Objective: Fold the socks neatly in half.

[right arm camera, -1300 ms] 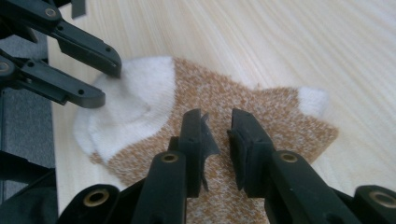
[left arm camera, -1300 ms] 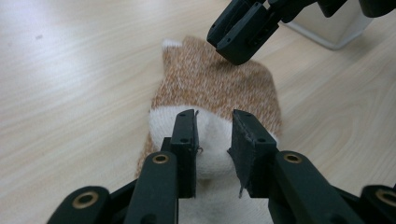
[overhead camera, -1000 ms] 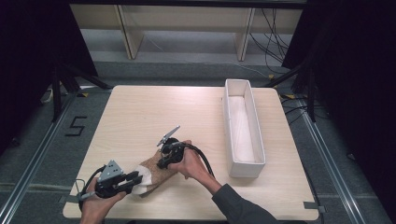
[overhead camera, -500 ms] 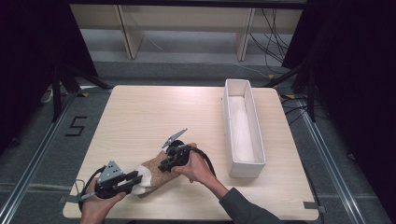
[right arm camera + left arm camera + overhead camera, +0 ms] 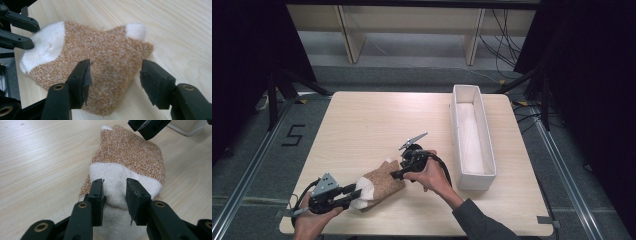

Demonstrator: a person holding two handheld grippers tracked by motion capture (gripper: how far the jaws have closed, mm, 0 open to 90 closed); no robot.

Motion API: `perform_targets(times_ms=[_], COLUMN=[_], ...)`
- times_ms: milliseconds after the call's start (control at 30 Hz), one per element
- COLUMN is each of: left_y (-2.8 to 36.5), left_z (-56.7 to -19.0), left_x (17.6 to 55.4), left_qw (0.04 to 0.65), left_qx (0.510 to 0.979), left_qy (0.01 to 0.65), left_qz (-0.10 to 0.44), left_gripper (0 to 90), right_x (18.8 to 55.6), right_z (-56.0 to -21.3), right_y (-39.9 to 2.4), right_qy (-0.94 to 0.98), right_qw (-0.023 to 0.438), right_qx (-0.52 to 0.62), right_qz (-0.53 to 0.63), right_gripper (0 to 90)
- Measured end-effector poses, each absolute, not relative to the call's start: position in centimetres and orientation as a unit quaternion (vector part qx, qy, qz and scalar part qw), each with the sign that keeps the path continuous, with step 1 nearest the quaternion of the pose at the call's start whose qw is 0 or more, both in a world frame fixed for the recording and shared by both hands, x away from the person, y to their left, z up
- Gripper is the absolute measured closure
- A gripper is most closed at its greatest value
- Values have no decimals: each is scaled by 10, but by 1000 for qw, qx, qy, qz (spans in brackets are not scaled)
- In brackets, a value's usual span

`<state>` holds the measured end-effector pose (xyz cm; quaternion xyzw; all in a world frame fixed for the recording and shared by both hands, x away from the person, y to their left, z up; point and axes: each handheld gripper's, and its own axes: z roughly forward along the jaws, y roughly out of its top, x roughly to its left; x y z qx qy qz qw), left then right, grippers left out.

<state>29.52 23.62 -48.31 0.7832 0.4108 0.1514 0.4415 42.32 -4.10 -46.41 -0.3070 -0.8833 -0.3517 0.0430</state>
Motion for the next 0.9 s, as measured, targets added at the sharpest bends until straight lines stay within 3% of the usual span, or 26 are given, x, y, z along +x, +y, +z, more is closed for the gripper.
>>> perform_targets(times_ms=[467, 900], left_y=[240, 241], left_z=[-488, -489], left_x=[296, 296], left_qw=[439, 434], left_qx=[782, 786], left_qy=[421, 420], left_qz=[137, 133], left_gripper=[678, 679], right_x=[428, 429], right_z=[-492, -502], right_y=[-41, -39], right_qy=[-859, -858], right_qw=[123, 139], right_qx=[-345, -341], right_qz=[-359, -359], right_gripper=[213, 172])
